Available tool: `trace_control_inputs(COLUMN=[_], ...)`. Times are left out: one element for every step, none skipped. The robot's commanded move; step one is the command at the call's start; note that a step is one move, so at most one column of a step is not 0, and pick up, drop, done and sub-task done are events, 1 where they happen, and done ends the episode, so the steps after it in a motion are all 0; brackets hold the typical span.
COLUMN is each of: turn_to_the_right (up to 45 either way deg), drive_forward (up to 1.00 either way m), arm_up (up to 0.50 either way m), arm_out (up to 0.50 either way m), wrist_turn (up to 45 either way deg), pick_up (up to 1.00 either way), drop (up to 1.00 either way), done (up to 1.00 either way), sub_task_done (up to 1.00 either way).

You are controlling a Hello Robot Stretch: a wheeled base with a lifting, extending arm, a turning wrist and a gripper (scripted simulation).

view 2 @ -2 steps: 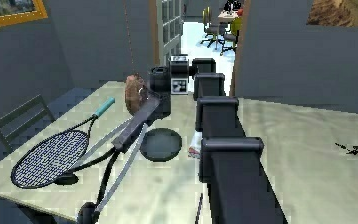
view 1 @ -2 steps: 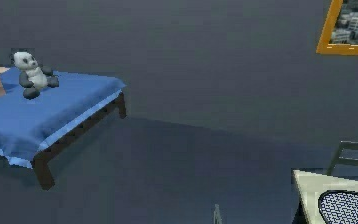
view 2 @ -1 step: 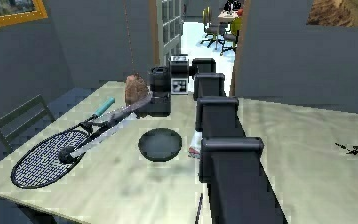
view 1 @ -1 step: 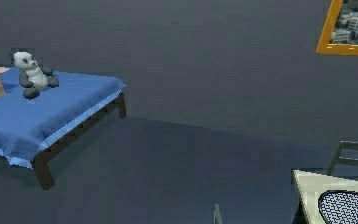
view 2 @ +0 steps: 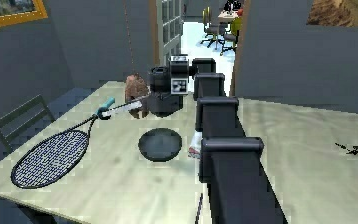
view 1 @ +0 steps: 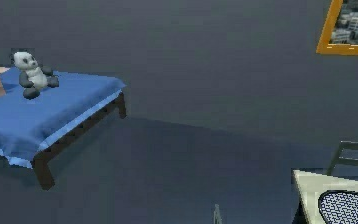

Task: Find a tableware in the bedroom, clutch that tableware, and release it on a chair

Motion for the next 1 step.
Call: trace_control_inputs(turn_to_the_right=[0.0], drive_forward=[0.00], arm_up=[0.00], arm_out=[0.00], wrist_turn=[33.0], pick_up=[0.00], drop=[0.00], done=[0.00], sub_task_done=[0.00])
